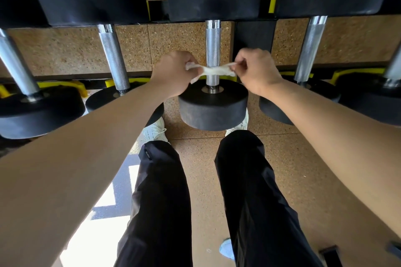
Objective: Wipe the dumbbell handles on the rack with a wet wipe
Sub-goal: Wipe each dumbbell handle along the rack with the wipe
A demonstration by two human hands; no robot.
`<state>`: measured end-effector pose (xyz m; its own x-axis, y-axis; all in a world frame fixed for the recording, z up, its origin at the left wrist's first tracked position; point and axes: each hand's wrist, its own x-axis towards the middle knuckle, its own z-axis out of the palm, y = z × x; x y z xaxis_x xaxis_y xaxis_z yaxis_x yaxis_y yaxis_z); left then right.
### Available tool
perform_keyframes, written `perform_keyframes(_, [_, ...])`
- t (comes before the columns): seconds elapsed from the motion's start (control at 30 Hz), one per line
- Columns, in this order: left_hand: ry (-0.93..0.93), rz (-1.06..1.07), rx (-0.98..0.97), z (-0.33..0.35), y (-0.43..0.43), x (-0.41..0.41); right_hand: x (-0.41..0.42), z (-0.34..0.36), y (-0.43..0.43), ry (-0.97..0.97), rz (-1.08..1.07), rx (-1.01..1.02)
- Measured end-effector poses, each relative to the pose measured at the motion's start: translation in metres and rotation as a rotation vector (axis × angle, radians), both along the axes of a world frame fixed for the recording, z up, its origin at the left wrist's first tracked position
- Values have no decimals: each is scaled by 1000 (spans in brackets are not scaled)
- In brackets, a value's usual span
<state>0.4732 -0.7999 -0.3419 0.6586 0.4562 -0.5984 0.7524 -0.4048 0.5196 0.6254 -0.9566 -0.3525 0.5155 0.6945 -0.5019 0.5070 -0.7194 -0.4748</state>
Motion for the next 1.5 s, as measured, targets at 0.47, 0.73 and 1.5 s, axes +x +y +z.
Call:
perform_keyframes(0.47, [-79,578,-48,1,11,26,-8,23,52,419,-729,232])
perform_keyframes(0.73, [-171,965,-400,12,-4,55,13,24,69,899,-1564,291])
perform_keyframes(1.5, [-39,768,-396,2,-1,23,5,13,25,599,-957,158])
